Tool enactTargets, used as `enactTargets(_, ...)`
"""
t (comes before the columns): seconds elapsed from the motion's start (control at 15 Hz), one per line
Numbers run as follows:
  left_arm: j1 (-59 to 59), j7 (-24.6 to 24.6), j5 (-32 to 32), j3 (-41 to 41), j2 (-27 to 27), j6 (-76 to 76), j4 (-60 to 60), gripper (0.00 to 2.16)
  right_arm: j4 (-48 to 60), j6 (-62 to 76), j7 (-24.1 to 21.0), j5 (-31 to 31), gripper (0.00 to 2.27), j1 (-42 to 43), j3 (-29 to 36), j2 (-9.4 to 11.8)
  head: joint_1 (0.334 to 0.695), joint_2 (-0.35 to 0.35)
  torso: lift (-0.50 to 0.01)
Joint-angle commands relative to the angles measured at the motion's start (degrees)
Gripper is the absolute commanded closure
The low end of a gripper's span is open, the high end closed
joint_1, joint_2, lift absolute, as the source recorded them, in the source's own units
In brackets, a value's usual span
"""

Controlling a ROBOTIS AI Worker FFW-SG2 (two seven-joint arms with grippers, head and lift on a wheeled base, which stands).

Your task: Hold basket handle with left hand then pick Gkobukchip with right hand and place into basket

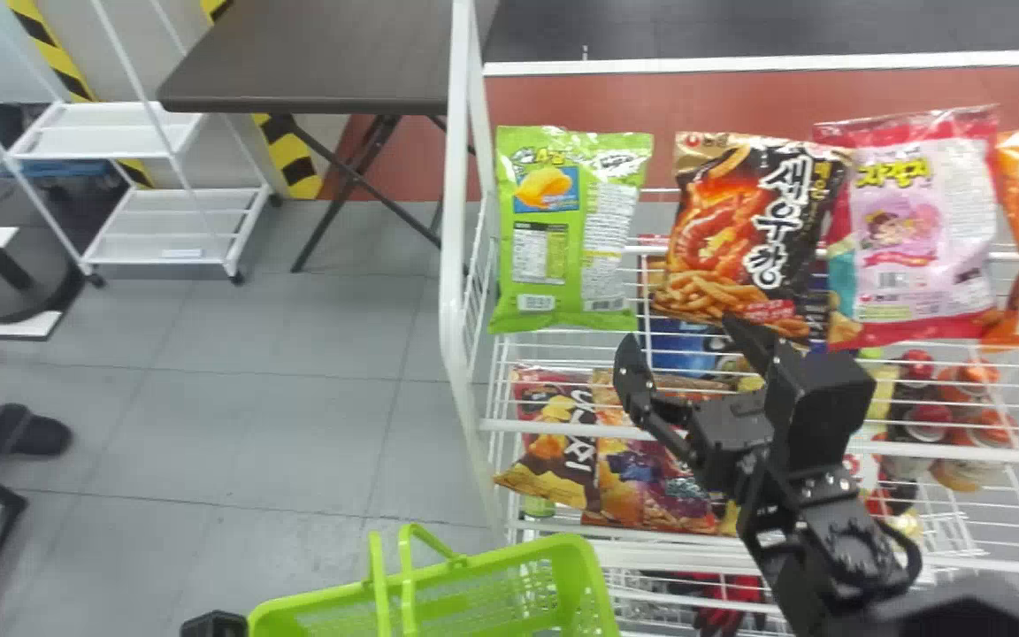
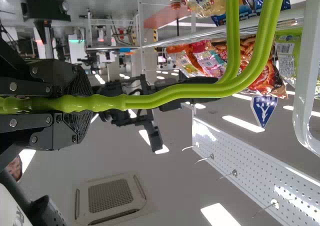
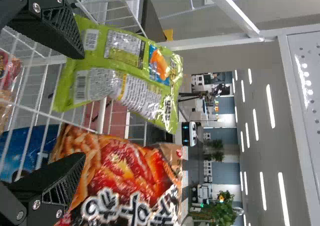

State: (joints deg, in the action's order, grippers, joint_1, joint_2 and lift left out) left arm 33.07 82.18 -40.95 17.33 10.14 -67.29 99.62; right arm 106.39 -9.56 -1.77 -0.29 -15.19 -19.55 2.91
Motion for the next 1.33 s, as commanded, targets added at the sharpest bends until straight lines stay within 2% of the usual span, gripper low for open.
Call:
enactTargets(0.0, -0.2, 0.0, 0.2, -0.1, 0.1, 0.0, 0.0, 2.15, -1.0, -4.3, -0.5, 0.1, 0.12, 4.4, -2.2, -1.0, 0.695, 0.175, 0.000)
enactTargets(0.13, -0.3, -0.1, 0.2, -0.2, 0.1, 0.0, 0.0, 2.15, -2.7, -6.0, -1.5, -0.1, 0.12, 7.6, -4.6, -1.2, 0.695, 0.198, 0.000)
enactTargets(0.33, -0.4, 0.0, 0.2, -0.1, 0.3, -0.2, 0.0, 2.15, -7.3, -8.3, -2.4, -0.1, 0.12, 13.0, -6.6, -3.0, 0.695, 0.244, 0.000)
enactTargets(0.47, -0.4, 0.0, 0.2, -0.1, 0.5, -0.2, -0.1, 2.15, -11.5, -10.1, -2.5, -0.7, 0.12, 17.7, -7.1, -3.0, 0.695, 0.262, 0.000)
enactTargets(1.27, -1.8, 0.0, 0.1, -0.3, 1.6, -0.2, -1.4, 2.15, -30.2, -14.3, -3.4, -2.1, 0.15, 34.4, -11.0, -3.0, 0.695, 0.255, 0.000)
